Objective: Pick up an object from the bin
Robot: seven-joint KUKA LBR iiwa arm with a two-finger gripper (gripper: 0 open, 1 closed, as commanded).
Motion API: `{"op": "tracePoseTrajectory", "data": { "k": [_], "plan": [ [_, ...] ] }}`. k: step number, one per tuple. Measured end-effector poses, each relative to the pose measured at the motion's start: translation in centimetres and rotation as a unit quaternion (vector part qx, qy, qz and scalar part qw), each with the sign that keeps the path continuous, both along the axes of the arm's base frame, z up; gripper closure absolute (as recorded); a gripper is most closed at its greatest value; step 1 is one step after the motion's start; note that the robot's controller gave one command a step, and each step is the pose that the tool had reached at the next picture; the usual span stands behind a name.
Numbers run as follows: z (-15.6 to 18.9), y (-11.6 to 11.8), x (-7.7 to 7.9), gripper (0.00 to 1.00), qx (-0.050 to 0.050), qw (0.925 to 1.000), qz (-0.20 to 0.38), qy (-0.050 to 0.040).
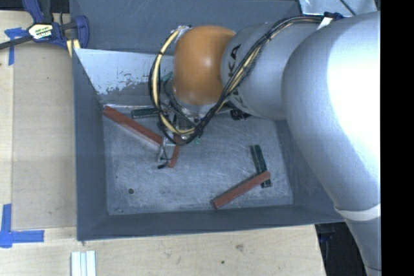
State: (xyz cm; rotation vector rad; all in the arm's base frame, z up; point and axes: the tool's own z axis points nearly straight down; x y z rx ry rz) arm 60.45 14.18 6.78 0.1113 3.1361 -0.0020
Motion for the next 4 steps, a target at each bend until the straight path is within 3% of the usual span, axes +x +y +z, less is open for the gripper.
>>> {"op": "tracePoseTrajectory", "data": {
  "k": [4],
  "plan": [
    [0.36, 0.0, 0.53, 0.0, 0.002, 1.0, -0.003, -0.0026]
  ]
}}
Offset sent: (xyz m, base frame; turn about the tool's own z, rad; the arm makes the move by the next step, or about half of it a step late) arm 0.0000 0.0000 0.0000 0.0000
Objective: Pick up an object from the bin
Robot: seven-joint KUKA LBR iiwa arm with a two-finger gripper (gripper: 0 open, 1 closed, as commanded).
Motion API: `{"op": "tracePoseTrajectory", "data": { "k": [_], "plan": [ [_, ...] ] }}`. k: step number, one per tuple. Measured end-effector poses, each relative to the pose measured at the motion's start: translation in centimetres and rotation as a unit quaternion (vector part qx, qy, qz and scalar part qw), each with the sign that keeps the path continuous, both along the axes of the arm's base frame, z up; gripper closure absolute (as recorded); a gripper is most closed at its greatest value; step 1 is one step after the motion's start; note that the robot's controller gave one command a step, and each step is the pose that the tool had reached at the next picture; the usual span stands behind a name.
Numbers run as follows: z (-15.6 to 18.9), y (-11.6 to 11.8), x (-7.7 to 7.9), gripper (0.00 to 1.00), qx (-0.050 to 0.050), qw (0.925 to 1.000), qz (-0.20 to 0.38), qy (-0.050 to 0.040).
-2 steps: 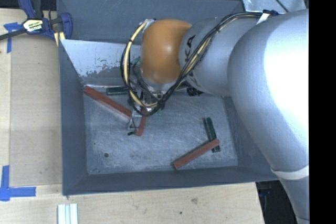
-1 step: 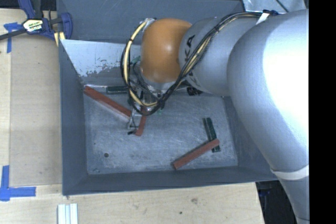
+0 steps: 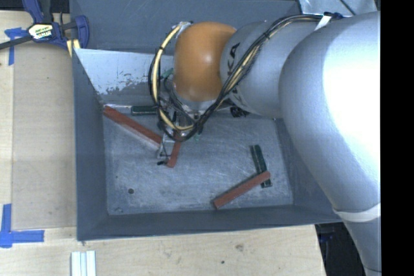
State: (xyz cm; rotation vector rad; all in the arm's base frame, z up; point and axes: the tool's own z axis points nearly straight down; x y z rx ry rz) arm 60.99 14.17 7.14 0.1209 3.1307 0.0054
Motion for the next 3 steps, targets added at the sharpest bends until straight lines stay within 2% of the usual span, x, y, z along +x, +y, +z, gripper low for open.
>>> {"op": "tracePoseTrajectory", "data": {
  "k": [1, 2, 3],
  "plan": [
    [0.2, 0.0, 0.2, 1.0, 0.001, 1.0, -0.001, -0.0024],
    [7.7, 0.0, 0.5, 1.0, 0.0, 1.0, -0.002, -0.0015],
    [12.1, -0.1, 0.7, 1.0, -0.001, 1.0, -0.003, -0.0002]
  ]
}}
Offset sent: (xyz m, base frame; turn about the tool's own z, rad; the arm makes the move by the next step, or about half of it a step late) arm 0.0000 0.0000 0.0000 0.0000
